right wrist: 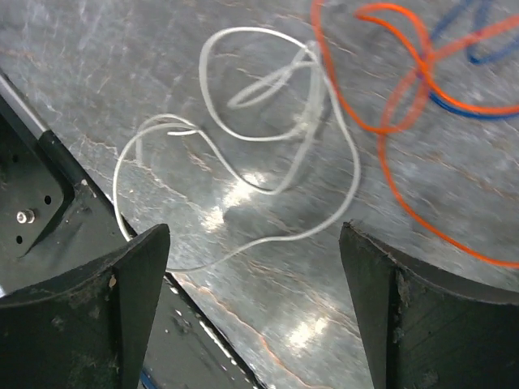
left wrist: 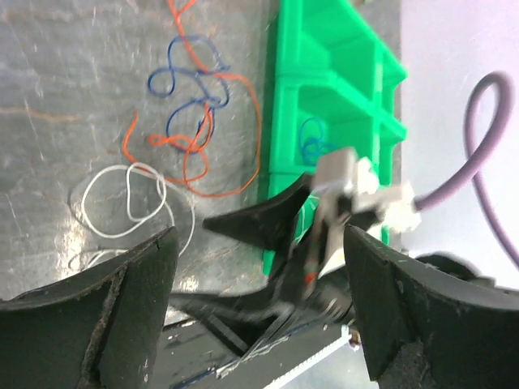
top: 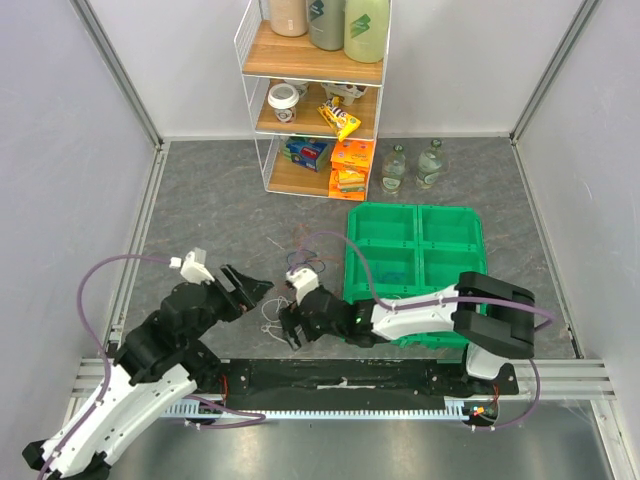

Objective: Untangle the cables

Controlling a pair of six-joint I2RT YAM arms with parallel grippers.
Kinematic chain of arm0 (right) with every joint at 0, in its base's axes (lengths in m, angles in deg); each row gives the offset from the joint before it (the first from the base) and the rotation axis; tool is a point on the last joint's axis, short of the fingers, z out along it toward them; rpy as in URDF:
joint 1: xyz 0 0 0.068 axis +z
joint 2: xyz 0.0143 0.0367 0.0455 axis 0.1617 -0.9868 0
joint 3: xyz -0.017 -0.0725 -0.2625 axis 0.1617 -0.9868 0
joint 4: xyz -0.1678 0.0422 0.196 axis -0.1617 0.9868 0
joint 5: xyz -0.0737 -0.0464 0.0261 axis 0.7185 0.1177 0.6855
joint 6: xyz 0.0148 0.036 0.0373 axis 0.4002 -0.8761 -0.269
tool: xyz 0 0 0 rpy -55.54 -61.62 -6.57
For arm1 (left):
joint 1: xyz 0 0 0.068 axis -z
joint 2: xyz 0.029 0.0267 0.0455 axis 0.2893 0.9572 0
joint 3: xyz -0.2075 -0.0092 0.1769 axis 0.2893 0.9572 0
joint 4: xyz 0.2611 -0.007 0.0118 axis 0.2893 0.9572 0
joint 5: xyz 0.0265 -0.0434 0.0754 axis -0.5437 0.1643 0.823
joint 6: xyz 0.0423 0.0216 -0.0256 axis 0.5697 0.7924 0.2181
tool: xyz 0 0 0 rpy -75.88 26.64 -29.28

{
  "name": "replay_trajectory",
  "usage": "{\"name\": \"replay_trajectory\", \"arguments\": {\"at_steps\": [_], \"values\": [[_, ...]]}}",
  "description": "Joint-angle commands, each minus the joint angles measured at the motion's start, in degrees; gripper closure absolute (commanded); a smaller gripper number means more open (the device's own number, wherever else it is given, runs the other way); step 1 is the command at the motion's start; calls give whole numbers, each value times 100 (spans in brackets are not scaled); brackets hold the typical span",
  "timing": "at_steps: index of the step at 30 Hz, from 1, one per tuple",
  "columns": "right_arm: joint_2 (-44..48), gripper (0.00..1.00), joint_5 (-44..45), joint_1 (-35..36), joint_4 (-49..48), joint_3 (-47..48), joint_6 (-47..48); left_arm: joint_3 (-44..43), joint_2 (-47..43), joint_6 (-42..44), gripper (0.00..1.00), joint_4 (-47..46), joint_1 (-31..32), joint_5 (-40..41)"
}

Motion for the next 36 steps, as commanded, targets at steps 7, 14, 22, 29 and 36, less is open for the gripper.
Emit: {"name": "replay_trajectory", "arguments": {"at_steps": [7, 14, 22, 29, 36], "values": [[-737, 8, 1679, 677, 1035, 1610, 2165, -1112, -623, 947, 14, 709, -30, 1459], [-1168, 8, 1425, 659, 1193, 2122, 2122, -1201, -1300, 929, 16, 789, -30, 1759], [-527, 7, 1721, 651, 1096, 2077, 2140, -1236, -1239, 1105, 15, 789, -22, 1706], [-587, 5, 633, 650, 763, 2086, 1991, -1113, -1300, 1061, 15, 772, -30, 1715], [-1282, 5, 1036, 501, 1060, 2394, 2052, -1192, -1213, 1158, 14, 701, -30, 1671]]}}
